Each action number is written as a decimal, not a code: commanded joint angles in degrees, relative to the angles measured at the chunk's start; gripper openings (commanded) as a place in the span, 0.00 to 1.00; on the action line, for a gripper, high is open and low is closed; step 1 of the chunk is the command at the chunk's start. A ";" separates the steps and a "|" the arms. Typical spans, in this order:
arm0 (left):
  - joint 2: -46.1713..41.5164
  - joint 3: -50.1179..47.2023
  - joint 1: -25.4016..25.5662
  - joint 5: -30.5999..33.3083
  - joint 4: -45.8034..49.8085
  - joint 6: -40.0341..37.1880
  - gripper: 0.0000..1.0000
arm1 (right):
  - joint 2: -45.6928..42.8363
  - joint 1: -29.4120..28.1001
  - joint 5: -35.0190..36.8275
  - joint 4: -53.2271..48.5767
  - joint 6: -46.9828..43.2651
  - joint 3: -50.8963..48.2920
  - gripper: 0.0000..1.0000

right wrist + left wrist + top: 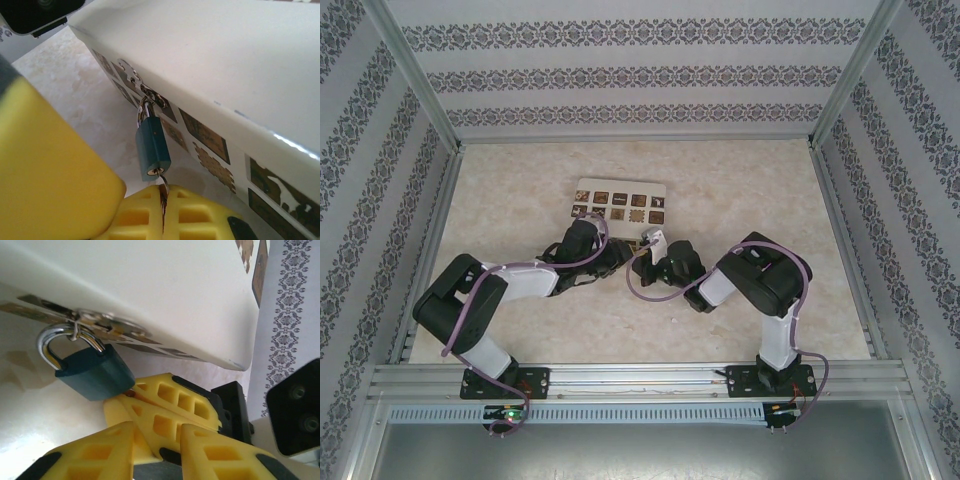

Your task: Unlock the padlock with the key

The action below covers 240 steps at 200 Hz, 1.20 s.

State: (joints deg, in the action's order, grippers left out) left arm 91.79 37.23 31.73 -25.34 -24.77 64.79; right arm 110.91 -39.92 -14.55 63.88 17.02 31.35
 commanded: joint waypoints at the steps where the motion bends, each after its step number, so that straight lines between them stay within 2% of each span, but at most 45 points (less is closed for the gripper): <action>1: -3.22 -0.56 -0.05 -5.24 -1.29 -1.07 0.33 | 0.86 -1.28 1.09 4.88 2.09 -0.71 0.00; 64: -19.40 -5.33 -5.29 -0.95 9.97 -5.76 0.56 | 0.15 -2.58 1.91 3.45 6.65 -1.99 0.00; 96: -25.56 -9.64 -9.08 -0.64 9.51 -5.71 0.63 | -0.50 -3.39 1.45 3.99 12.75 -2.15 0.00; 125: -27.45 -14.62 -11.13 -0.97 3.02 -1.54 0.63 | -0.79 -4.78 1.66 3.62 19.43 -2.24 0.00; 171: -26.84 -18.08 -11.19 -0.93 -1.79 1.65 0.63 | -0.34 -6.99 3.94 4.19 28.43 -3.16 0.00; 240: -21.30 -19.87 -11.27 -2.47 -10.06 4.79 0.58 | -2.06 -8.13 5.50 4.19 37.28 -3.32 0.00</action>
State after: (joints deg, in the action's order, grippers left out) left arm 68.75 17.85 21.19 -26.61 -28.51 67.92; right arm 109.86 -47.33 -9.41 67.99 48.49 28.53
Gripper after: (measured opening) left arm 0.598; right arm 0.047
